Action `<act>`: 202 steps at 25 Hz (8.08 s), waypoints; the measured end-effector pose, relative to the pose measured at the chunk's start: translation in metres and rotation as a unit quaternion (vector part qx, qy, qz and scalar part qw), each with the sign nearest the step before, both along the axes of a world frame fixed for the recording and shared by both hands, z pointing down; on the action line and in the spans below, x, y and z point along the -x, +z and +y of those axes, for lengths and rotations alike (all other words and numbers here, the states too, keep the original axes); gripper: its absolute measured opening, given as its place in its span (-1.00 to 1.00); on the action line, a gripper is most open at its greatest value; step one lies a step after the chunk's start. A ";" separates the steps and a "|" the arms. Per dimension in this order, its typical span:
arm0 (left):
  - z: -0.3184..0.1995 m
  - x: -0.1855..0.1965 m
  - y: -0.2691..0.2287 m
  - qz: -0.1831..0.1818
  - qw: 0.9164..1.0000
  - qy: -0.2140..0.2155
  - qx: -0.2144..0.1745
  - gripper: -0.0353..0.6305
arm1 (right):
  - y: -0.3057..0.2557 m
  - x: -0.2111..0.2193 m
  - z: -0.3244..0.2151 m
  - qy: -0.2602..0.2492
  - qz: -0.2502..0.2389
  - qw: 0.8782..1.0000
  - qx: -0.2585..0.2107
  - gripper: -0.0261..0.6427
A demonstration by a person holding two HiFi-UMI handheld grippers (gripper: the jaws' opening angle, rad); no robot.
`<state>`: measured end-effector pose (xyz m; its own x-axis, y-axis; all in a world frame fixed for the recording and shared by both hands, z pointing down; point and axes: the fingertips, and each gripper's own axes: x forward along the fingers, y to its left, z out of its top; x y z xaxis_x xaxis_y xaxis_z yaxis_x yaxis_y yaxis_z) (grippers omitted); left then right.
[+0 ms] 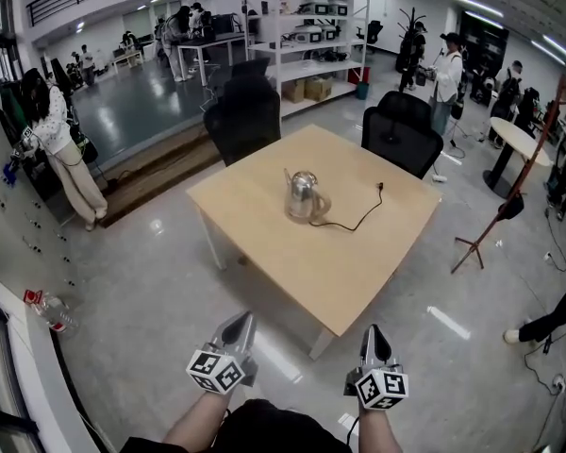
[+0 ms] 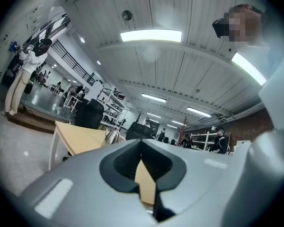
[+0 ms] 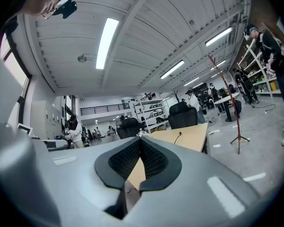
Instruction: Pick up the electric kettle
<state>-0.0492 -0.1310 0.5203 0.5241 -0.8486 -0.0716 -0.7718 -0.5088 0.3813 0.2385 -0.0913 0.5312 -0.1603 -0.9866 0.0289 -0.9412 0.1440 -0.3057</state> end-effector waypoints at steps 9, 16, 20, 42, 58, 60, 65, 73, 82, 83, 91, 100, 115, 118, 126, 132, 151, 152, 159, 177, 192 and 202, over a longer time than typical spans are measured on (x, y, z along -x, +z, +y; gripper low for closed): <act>-0.042 0.009 0.004 0.014 1.000 -0.013 -0.006 -0.90 | -0.004 0.009 -0.047 -0.013 0.010 1.000 -0.002 -0.92; -0.098 0.015 -0.001 0.030 0.999 -0.016 -0.012 -0.90 | -0.018 0.012 -0.098 -0.010 0.020 1.000 -0.012 -0.92; -0.125 0.018 -0.006 0.029 0.999 -0.011 -0.016 -0.90 | -0.026 0.015 -0.127 -0.006 0.017 1.000 -0.020 -0.92; -0.198 0.024 -0.004 0.008 1.000 0.013 -0.014 -0.90 | -0.021 0.049 -0.219 -0.017 0.048 0.999 0.008 -0.92; -0.274 0.014 0.017 0.001 1.000 -0.009 0.023 -0.90 | 0.010 0.023 -0.306 -0.003 0.063 0.997 0.038 -0.91; -0.280 0.012 0.022 -0.004 0.999 -0.003 0.032 -0.90 | 0.018 0.026 -0.316 -0.009 0.088 0.995 0.047 -0.90; -0.296 0.010 0.041 -0.024 0.998 0.012 0.059 -0.90 | 0.044 0.039 -0.334 -0.038 0.192 0.977 0.085 -0.72; -0.334 -0.003 0.055 -0.025 0.996 0.020 0.081 -0.90 | 0.078 0.051 -0.351 -0.070 0.182 0.973 0.121 -0.43; -0.356 -0.006 0.070 -0.031 0.994 0.015 0.105 -0.90 | 0.100 0.063 -0.365 -0.076 0.171 0.972 0.141 -0.39; -0.358 -0.007 0.072 -0.032 0.994 0.013 0.107 -0.90 | 0.100 0.064 -0.366 -0.077 0.170 0.972 0.140 -0.39; -0.373 -0.018 0.079 -0.036 0.993 0.004 0.115 -0.90 | 0.096 0.058 -0.369 -0.071 0.168 0.975 0.126 -0.42; -0.404 -0.018 0.081 -0.031 0.992 -0.038 0.114 -0.51 | 0.091 0.044 -0.384 -0.056 0.154 0.979 0.121 -0.46; -0.423 -0.029 0.083 0.045 0.990 -0.052 0.119 -0.38 | 0.094 0.041 -0.398 -0.059 0.152 0.979 0.127 -0.49; -0.423 -0.035 0.075 0.058 0.991 -0.039 0.110 -0.53 | 0.090 0.043 -0.404 -0.055 0.142 0.981 0.118 -0.49; -0.421 -0.037 0.072 0.066 0.992 -0.021 0.107 -0.56 | 0.097 0.050 -0.415 -0.048 0.117 0.984 0.124 -0.53; -0.422 -0.038 0.074 0.072 0.991 -0.014 0.112 -0.56 | 0.103 0.047 -0.422 -0.039 0.060 0.988 0.138 -0.68; -0.375 -0.037 0.022 0.094 0.992 -0.004 0.084 -0.58 | 0.045 0.041 -0.386 -0.016 0.059 0.993 0.105 -0.65; -0.371 -0.037 0.018 0.096 0.992 -0.003 0.082 -0.58 | 0.041 0.042 -0.381 -0.013 0.060 0.993 0.103 -0.65; -0.348 -0.030 -0.011 0.094 0.994 0.008 0.046 -0.59 | 0.015 0.051 -0.352 -0.002 0.062 0.995 0.073 -0.65; -0.261 -0.015 -0.029 0.087 0.996 0.019 0.023 -0.59 | -0.006 0.063 -0.274 0.004 0.063 0.997 0.051 -0.66; -0.196 -0.056 -0.042 0.084 0.996 0.012 0.013 -0.59 | -0.018 0.022 -0.207 0.012 0.055 0.998 0.038 -0.66; -0.154 -0.078 -0.048 0.079 0.997 0.016 0.001 -0.59 | -0.023 0.000 -0.169 0.004 0.056 0.998 0.030 -0.66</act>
